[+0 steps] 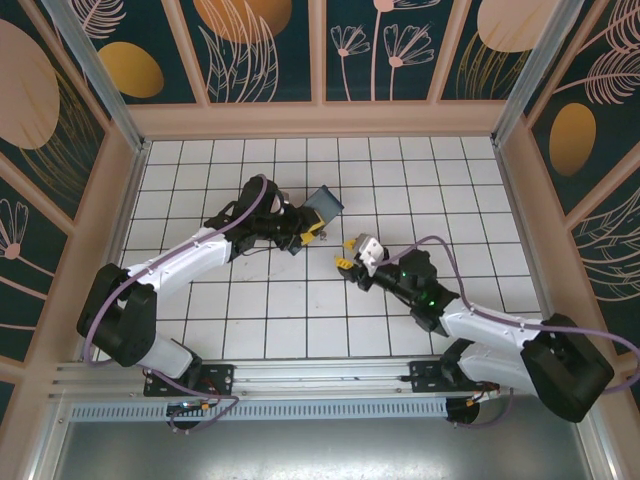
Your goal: Unlock the padlock with the key
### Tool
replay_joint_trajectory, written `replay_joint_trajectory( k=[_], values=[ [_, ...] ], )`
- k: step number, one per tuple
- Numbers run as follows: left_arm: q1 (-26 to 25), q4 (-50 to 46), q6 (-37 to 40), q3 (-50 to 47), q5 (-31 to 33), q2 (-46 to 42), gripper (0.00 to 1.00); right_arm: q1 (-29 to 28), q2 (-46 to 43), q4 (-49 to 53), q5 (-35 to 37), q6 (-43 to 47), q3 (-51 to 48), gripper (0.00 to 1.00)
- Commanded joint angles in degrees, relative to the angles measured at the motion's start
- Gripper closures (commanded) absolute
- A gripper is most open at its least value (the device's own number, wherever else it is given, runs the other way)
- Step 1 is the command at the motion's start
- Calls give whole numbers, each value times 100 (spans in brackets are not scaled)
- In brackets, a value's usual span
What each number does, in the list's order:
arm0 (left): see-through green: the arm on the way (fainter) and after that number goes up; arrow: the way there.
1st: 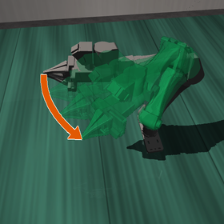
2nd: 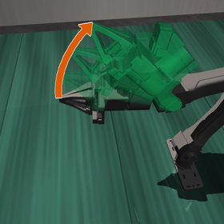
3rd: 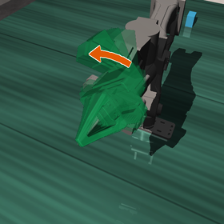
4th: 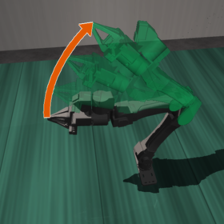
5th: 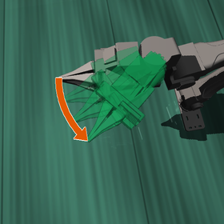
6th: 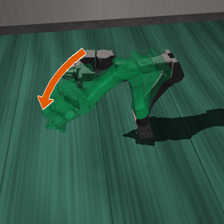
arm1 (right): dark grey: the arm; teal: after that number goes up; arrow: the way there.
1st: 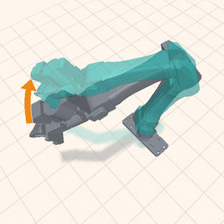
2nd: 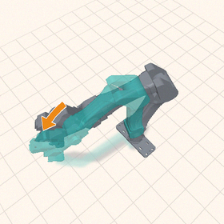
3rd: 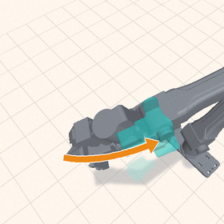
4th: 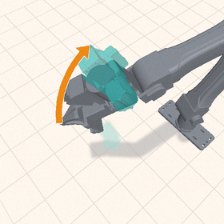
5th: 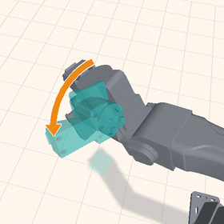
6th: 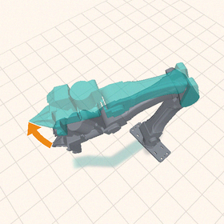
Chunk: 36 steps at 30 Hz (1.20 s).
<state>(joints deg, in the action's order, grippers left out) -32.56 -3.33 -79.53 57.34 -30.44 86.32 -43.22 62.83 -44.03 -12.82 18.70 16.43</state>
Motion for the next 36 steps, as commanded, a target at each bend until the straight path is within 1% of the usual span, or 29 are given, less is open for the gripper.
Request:
replay_joint_trajectory(
  k=[1, 4, 7, 9, 11, 14, 22, 28, 36],
  values=[
    [21, 139, 117, 10, -123, -153, 88, -242, 339, -1292, 689, 1207, -56, 62],
    [23, 136, 146, 27, -141, -141, 88, -510, 897, -1606, 1203, 1886, 126, 62],
    [29, 57, 230, 81, -169, -116, 88, -656, 1407, -2349, 1703, 2445, 182, 63],
    [24, -26, 300, 115, -165, -107, 88, -673, 1603, -2613, 1770, 2639, 247, 63],
    [21, -45, 328, 124, -188, -103, 88, -687, 1696, -2502, 1783, 2734, 393, 64],
    [26, -23, 335, 104, -217, -98, 88, -688, 1807, -2751, 1881, 2780, 443, 65],
    [22, 61, 306, 58, -249, -142, 88, -740, 1758, -2340, 1820, 2817, 542, 69],
    [24, 82, 271, 32, -244, -185, 88, -740, 1706, -1746, 1734, 2860, 602, 70],
    [25, 70, 262, 47, -211, -186, 88, -740, 1759, -1480, 1729, 2918, 623, 70]
  ],
)
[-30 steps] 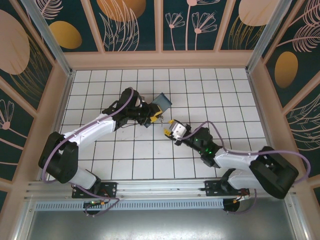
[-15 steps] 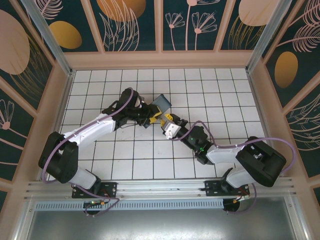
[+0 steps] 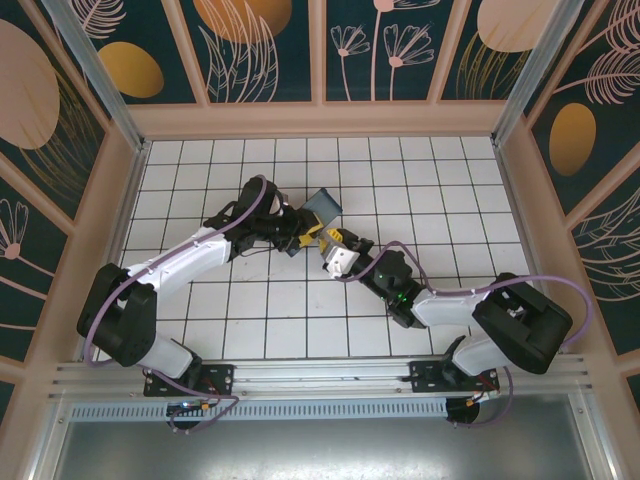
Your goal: Unlock the padlock with the key
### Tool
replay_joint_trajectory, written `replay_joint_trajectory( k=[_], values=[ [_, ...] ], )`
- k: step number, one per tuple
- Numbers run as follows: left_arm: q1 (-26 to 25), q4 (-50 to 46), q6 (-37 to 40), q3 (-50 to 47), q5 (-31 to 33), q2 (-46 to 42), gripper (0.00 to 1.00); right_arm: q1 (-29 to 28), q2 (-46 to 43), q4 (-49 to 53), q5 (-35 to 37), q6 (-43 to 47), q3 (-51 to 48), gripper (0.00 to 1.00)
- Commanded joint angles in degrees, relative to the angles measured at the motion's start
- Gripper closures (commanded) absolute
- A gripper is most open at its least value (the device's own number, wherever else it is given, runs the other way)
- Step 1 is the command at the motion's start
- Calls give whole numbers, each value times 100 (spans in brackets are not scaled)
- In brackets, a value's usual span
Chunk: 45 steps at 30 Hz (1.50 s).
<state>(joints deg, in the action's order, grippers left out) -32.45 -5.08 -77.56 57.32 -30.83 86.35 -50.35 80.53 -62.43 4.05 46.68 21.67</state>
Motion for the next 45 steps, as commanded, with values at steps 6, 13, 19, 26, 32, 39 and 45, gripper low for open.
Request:
replay_joint_trajectory(
  k=[6, 13, 19, 26, 32, 39, 45],
  values=[
    [28, 312, 17, 59, -212, -145, 88, -71, -74, 493, 58, 127, 51, 70],
    [28, 280, 39, 87, -212, -141, 87, -72, 32, 142, 149, 158, 28, 70],
    [32, 288, 22, 23, -191, -169, 88, -72, 57, 175, 135, 271, 184, 71],
    [33, 315, 30, 0, -244, -149, 88, -88, 85, 171, 128, 278, 271, 72],
    [28, 324, 47, -25, -276, -155, 88, -91, 90, 246, 95, 338, 402, 73],
    [28, 385, 30, -53, -309, -180, 87, -72, 208, 338, 157, 302, 453, 76],
    [28, 400, 12, -57, -336, -200, 88, -89, 144, 515, 228, 222, 418, 75]
  ],
)
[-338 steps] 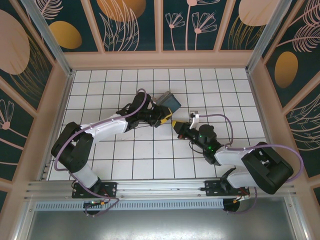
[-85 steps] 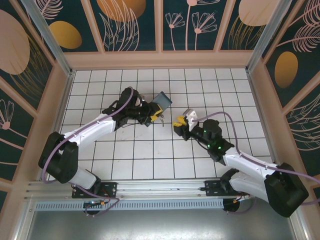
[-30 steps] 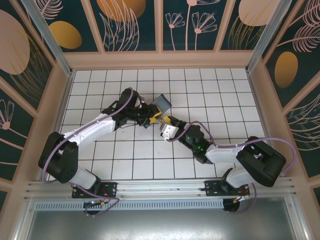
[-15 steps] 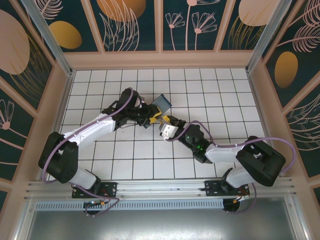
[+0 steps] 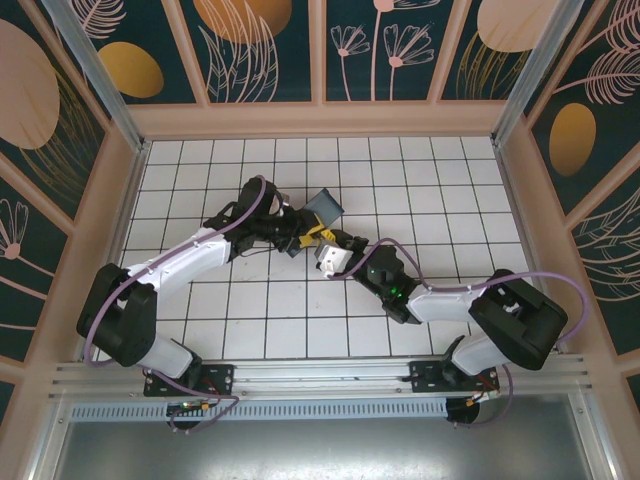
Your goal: Unlock the padlock with the key
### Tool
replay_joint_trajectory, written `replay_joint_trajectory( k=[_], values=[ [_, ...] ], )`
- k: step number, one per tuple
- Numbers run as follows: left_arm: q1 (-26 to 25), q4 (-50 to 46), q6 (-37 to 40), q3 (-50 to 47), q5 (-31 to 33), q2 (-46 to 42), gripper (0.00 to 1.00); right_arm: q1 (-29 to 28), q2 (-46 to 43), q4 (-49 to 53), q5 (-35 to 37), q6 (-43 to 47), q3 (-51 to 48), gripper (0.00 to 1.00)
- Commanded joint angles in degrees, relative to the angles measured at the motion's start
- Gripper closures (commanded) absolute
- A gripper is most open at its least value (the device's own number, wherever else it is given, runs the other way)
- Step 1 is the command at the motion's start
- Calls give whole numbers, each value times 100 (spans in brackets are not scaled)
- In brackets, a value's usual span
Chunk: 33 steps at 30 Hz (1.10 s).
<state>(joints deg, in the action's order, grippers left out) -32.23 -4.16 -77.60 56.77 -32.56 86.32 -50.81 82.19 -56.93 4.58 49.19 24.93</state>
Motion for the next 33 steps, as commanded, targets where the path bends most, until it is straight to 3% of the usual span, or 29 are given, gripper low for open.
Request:
replay_joint_trajectory(
  k=[1, 16, 21, 33],
  values=[
    [11, 314, 17, 7, -166, -198, 88, -40, -34, -66, 219, 0, 51, 74],
    [10, 328, 7, 46, -176, -164, 88, -52, -104, 223, 297, -85, 151, 85],
    [7, 277, 28, 58, -101, -169, 88, -77, -261, 767, 344, -957, 318, 87],
    [8, 383, 0, 49, -107, -177, 88, -169, -327, 735, 621, -3656, 370, 90]
  ],
)
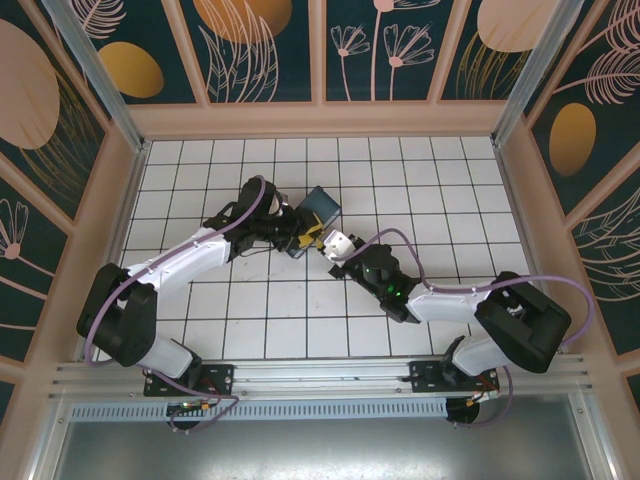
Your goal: Unlock the padlock with the key
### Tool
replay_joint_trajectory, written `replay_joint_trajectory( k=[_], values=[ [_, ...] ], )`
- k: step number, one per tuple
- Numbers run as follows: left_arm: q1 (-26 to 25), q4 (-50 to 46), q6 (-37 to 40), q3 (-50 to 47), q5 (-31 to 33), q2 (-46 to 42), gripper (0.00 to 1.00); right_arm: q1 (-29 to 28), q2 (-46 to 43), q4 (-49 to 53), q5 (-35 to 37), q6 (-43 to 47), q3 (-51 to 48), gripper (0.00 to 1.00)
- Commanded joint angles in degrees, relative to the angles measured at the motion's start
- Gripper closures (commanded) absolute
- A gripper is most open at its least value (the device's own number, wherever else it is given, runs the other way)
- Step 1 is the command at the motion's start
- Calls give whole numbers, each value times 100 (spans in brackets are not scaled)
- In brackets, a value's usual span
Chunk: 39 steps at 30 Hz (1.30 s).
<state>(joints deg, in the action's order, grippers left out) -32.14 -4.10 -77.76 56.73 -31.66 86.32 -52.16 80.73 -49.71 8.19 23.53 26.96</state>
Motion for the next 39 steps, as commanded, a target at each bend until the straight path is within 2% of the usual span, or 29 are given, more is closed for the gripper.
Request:
replay_joint_trajectory(
  k=[1, 8, 12, 18, 22, 26, 30, 33, 39],
  values=[
    [-1, 392, 12, 40, -189, -186, 88, -40, -251, 26, 257, -1293, 148, 90],
    [-2, 427, -7, -44, -142, -215, 87, -118, -716, 102, 97, -2506, -61, 88],
    [0, 312, 148, -1, -101, -143, 87, -189, -1028, 607, -56, -2770, -77, 74],
    [-2, 41, 538, 141, 72, -42, 87, -163, -1656, 1630, -128, -2889, -102, 67],
    [0, 140, 559, 94, 56, -36, 87, 42, -2054, 1921, -190, -3330, -155, 63],
    [0, 173, 766, 108, 41, -69, 87, 503, -2049, 1546, -585, -4194, -233, 62],
    [-18, 111, 1093, 157, 13, -30, 87, 1115, -1792, 1655, -1243, -5552, 1, 61],
    [-37, -89, 1346, 223, 92, 73, 87, 1024, -1794, 1214, -1574, -5867, -208, 61],
    [-97, -3, 1290, 347, 83, 168, 88, 611, -1907, 723, -1131, -6217, -716, 59]
  ],
)
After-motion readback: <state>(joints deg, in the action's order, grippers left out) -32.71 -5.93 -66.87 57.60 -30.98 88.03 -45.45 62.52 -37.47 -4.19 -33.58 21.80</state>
